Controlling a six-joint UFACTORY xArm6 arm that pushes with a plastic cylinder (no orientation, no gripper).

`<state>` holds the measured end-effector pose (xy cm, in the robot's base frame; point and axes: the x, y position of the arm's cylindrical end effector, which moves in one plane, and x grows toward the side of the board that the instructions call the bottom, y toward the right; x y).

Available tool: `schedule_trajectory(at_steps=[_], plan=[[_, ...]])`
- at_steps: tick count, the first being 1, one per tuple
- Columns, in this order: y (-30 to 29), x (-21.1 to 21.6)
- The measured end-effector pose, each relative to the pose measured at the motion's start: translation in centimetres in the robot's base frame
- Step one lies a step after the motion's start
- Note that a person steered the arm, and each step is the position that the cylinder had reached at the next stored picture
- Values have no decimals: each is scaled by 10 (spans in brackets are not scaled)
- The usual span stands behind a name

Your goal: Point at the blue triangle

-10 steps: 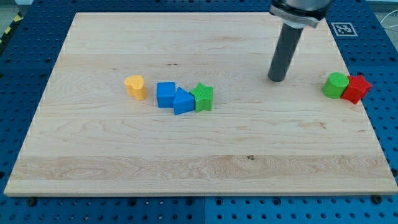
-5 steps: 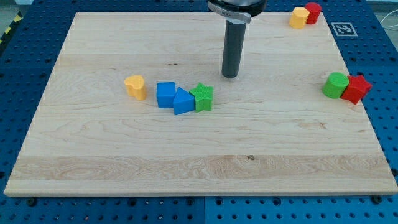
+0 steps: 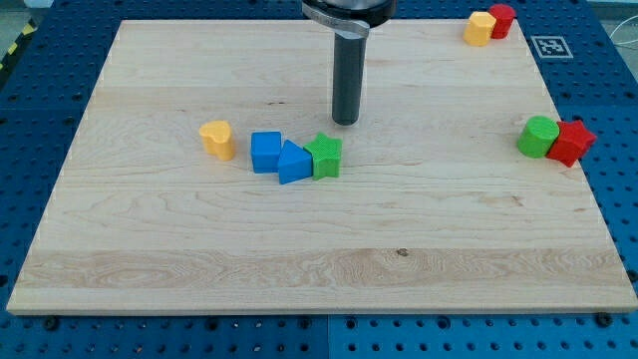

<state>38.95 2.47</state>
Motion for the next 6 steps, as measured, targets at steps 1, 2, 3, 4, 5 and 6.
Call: schedule_trajectory(at_steps=[1,2,3,4,5,6], plan=[[-24,0],[-33,0],[-50,0],[-56,6],[-56,29],[-56,41]])
